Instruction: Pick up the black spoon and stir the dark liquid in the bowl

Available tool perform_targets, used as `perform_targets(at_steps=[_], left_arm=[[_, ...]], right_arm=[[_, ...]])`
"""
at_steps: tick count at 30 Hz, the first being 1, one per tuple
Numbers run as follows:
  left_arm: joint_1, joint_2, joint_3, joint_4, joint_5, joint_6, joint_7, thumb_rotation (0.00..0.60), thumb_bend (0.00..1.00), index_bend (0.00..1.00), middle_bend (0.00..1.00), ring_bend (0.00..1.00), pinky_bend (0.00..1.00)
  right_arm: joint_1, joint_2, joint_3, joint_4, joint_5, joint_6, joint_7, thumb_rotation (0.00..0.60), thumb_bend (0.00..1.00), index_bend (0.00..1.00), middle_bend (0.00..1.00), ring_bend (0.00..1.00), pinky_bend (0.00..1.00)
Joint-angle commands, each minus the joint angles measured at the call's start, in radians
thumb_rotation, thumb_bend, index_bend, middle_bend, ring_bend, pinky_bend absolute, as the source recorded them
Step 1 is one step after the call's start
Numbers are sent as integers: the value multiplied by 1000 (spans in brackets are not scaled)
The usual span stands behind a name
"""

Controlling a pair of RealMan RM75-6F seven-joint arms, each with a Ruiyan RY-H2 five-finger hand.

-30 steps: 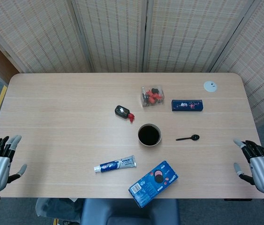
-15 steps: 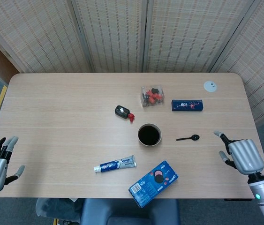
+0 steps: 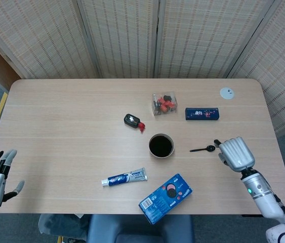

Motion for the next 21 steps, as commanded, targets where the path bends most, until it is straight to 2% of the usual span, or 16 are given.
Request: perform_targets(at_steps=[1,21], left_arm=[[2,-1,1,3,2,2,-3,600,260,0,0,0,0],[28,2,9,30,9,26,-39,600,261,0,0,0,0]], right_arm=[[39,-45,2,42,36,-43,-45,600,329,459,1000,1000,1000],[211,-279,0,283,240,-217,-216,600,322,468,1000,1000,1000]])
